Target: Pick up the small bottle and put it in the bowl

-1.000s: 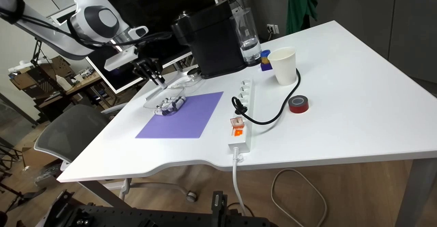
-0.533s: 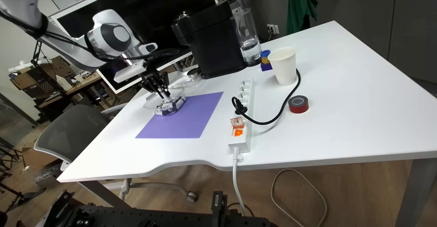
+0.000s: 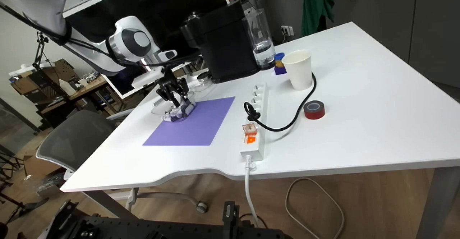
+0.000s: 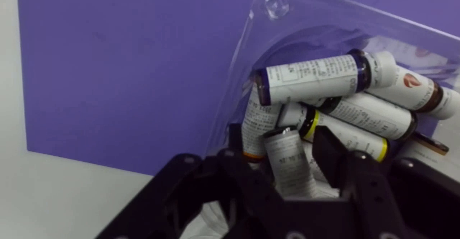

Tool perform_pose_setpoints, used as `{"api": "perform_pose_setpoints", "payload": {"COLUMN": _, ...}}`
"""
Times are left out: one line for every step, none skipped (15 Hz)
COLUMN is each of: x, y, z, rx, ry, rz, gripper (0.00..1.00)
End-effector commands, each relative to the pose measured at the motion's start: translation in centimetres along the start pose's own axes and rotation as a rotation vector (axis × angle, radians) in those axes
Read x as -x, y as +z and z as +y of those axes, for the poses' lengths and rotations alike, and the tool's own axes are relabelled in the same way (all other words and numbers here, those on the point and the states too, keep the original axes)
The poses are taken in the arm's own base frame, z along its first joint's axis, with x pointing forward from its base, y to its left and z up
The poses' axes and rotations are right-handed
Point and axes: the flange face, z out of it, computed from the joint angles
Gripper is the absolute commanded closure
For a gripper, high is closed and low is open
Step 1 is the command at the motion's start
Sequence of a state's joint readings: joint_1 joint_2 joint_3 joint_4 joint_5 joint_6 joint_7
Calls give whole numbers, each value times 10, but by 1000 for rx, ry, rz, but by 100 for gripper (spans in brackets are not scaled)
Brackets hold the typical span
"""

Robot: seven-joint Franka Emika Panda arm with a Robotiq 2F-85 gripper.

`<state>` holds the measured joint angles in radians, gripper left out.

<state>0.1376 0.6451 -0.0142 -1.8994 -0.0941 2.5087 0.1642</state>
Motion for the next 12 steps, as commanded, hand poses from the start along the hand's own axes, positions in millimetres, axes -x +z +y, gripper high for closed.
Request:
{"api": "perform_pose_setpoints", "payload": {"x": 1, "y": -22, "z": 3, "rx": -7, "ry": -13, "rz": -6, "gripper": 14}}
{"api": "perform_pose_setpoints", "payload": {"x": 5, "y": -33, "z": 0, "rx": -8, "ry": -21, "rz": 0, "gripper": 7}}
{"api": "perform_pose_setpoints", "payload": {"x": 9, "y": -44, "z": 0, "rx": -7, "ry": -29, "rz": 12, "gripper": 2}}
{"api": "perform_pose_setpoints", "payload": {"x": 12, "y": -56, "z": 2, "rx": 0, "ry": -34, "rz": 31, "gripper": 0}}
{"api": "perform_pose_setpoints", "payload": {"x": 15, "y": -69, "z": 3, "rx": 7, "ry": -36, "rz": 39, "gripper": 0}}
{"api": "perform_pose_setpoints", "payload": {"x": 21, "y": -82, "z": 6, "rx": 11, "ry": -32, "rz": 32, "gripper": 0}}
{"api": "perform_pose_setpoints", "payload": {"x": 29, "y": -93, "z": 9, "rx": 13, "ry": -25, "rz": 7, "gripper": 0}}
{"api": "perform_pose_setpoints", "payload": {"x": 39, "y": -104, "z": 13, "rx": 9, "ry": -11, "rz": -46, "gripper": 0}}
{"api": "perform_pose_setpoints", "payload": {"x": 48, "y": -107, "z": 21, "rx": 18, "ry": -1, "rz": -99, "gripper": 0}}
{"api": "perform_pose_setpoints", "payload": {"x": 57, "y": -113, "z": 28, "rx": 31, "ry": 7, "rz": -145, "gripper": 0}}
{"api": "perform_pose_setpoints", "payload": {"x": 67, "y": -115, "z": 38, "rx": 47, "ry": 22, "rz": -190, "gripper": 0}}
{"api": "perform_pose_setpoints", "payload": {"x": 76, "y": -115, "z": 47, "rx": 53, "ry": 40, "rz": -246, "gripper": 0}}
